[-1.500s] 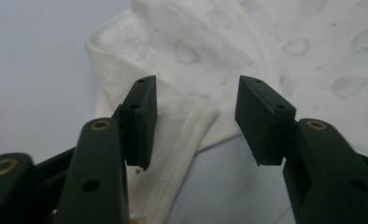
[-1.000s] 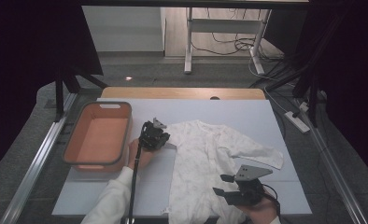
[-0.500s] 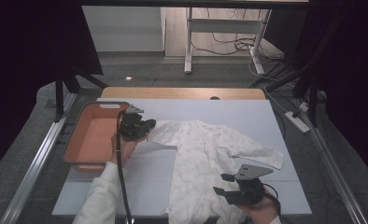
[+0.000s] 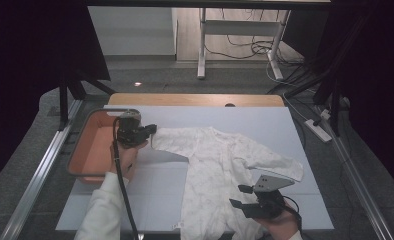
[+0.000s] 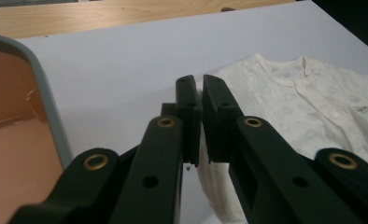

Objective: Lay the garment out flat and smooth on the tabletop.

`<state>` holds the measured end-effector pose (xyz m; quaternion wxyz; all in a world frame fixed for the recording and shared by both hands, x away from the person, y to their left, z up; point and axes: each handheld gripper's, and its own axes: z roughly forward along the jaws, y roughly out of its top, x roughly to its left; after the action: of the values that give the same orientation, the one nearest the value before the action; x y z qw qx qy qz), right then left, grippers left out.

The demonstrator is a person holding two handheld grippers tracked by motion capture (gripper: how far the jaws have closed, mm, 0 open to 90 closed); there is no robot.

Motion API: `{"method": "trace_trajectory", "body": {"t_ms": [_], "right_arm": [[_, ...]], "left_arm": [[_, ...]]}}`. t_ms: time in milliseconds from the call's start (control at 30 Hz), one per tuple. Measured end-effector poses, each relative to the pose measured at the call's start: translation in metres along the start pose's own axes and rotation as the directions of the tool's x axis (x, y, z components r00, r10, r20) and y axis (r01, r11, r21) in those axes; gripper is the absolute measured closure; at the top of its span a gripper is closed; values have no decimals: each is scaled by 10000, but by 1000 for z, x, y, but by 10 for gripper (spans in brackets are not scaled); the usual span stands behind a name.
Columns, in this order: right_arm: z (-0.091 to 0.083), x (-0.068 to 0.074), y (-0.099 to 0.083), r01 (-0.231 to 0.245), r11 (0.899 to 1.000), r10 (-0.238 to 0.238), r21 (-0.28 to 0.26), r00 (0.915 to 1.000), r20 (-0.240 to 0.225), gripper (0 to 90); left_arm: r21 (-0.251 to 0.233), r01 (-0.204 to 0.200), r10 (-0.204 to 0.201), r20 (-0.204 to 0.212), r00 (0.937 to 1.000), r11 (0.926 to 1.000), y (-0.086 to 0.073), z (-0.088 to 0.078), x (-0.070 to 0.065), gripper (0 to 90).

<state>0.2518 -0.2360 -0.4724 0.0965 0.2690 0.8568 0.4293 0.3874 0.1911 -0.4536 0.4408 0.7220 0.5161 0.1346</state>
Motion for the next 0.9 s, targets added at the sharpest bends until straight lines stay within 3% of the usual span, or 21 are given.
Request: {"method": "trace_trajectory", "body": {"t_ms": [100, 200, 300, 433, 533, 667, 800, 900], "right_arm": [[0, -1, 0, -14, 10000, 14, -23, 10000, 23, 422], [-1, -2, 0, -31, 10000, 31, -45, 10000, 25, 420], [-2, -2, 0, 10, 10000, -10, -99, 10000, 66, 419], [-6, -5, 1, -6, 9998, 10, -207, 9998, 220, 417], [-11, -11, 2, -77, 9993, 96, -362, 9986, 519, 416], [-20, -36, 9, -352, 9973, 436, -649, 9903, 1319, 416], [-27, -78, 19, -1087, 9890, 1277, -1005, 9697, 2081, 412], [-25, -105, 22, -1550, 9840, 1720, -884, 9553, 2404, 402]], "left_arm": [[-50, 71, -72, -147, 9999, 10000, 0, -1, 1, 818], [-145, 174, -180, -427, 9989, 9997, 1, -2, 0, 641], [-234, 125, -136, -473, 9988, 9996, 2, -3, -3, 543], [-303, -130, 121, -272, 9996, 9995, 3, -5, -11, 472], [-394, -432, 438, 128, 9990, 9983, 5, -5, -19, 437], [-364, -800, 817, 483, 9955, 9961, 7, -3, -32, 399], [-167, -1233, 1241, 653, 9901, 9922, 7, 2, -43, 387], [-37, -1441, 1439, 758, 9867, 9896, 6, 6, -49, 384]]}}
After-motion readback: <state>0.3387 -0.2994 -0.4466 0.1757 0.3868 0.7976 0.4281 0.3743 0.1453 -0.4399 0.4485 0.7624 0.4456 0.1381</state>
